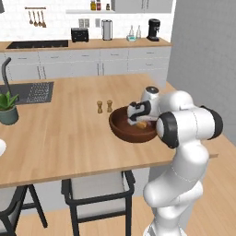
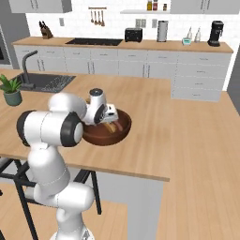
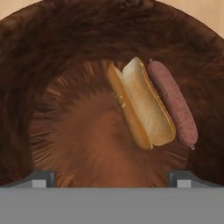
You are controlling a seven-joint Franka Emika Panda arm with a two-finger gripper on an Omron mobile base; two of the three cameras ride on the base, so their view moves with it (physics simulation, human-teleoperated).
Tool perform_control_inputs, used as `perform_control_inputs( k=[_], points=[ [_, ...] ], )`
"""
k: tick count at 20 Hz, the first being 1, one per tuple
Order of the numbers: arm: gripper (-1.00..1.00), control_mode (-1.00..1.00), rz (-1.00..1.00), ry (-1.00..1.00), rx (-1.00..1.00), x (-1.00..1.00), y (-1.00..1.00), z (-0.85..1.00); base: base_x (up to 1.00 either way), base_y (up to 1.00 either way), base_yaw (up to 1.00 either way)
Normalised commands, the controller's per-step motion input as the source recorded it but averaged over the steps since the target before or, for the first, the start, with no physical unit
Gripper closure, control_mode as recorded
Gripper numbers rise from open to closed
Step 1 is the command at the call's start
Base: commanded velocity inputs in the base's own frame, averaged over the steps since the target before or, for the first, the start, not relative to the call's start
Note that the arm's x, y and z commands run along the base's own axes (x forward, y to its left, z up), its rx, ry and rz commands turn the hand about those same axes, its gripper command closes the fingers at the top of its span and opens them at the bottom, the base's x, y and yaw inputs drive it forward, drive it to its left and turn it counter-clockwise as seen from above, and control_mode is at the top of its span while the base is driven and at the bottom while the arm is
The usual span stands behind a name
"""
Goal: Place one bun and one sausage from the bowl on each plate.
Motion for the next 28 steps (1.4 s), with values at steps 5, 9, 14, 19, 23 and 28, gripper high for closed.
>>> perform_control_inputs(
  k=[5,9,14,19,23,28],
  points=[
    [-1.00,-1.00,0.05,-0.14,0.01,0.30,-0.01,-0.32,0.00,0.00,0.00],
    [-1.00,-1.00,0.05,-0.01,-0.10,0.27,0.00,-0.16,0.00,0.00,0.00],
    [-1.00,-1.00,0.07,0.00,-0.17,0.34,0.00,0.00,0.00,0.00,0.00],
    [-1.00,-1.00,0.06,0.03,-0.27,0.40,0.13,-0.04,0.00,0.00,0.00],
    [-1.00,-1.00,0.01,0.37,-0.38,0.32,0.42,-0.48,0.00,0.00,0.00],
    [-1.00,-1.00,0.00,0.33,-0.13,0.38,0.27,-0.45,0.00,0.00,0.00]
  ],
)
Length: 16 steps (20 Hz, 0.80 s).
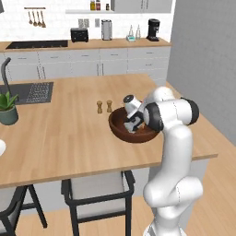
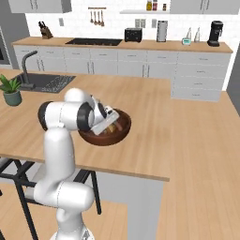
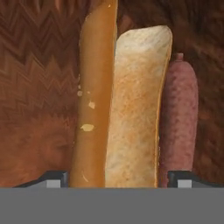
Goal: Place one bun and one sausage from the bowl on each plate.
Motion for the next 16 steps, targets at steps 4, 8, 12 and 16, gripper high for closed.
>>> perform_control_inputs(
  k=[4,8,12,16],
  points=[
    [1.00,-1.00,0.00,0.21,-0.02,0.33,-0.13,-0.41,0.00,0.00,0.00],
    [1.00,-1.00,-0.01,0.24,-0.02,0.05,-0.15,-0.79,0.00,0.00,0.00],
    [1.00,-1.00,-0.08,0.07,0.01,-0.57,-0.11,-0.43,0.00,0.00,0.00],
    [1.00,-1.00,-0.06,-0.27,0.23,-1.00,-0.40,0.54,0.00,0.00,0.00]
  ],
)
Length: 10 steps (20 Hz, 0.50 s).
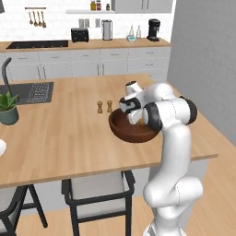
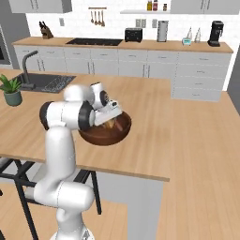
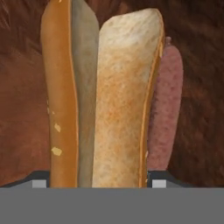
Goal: Place one bun and one sausage from the bowl on each plate.
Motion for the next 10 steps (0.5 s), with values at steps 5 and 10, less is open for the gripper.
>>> perform_control_inputs(
  k=[5,10],
  points=[
    [1.00,-1.00,-0.10,-0.44,0.24,-0.95,-0.50,1.00,0.00,0.00,0.00],
    [1.00,-1.00,-0.17,-0.38,0.20,-1.00,-0.06,1.00,0.00,0.00,0.00]
  ],
)
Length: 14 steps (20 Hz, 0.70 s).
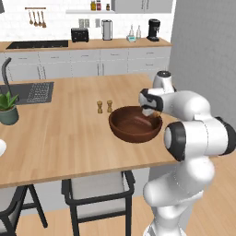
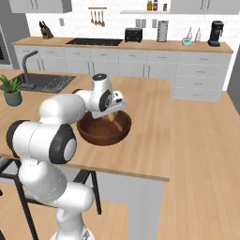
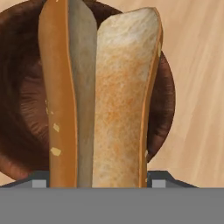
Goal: Place one bun and one sausage from the bowl on each plate.
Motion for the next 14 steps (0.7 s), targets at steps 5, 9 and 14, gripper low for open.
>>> perform_control_inputs(
  k=[5,9,14],
  points=[
    [1.00,-1.00,-0.14,-0.07,0.04,-0.92,0.11,0.92,0.00,0.00,0.00],
    [1.00,-1.00,-0.02,0.07,-0.18,-0.20,0.46,0.43,0.00,0.00,0.00],
    [1.00,1.00,0.00,0.11,-0.08,0.00,0.15,0.12,-0.03,0.11,0.00]
  ],
)
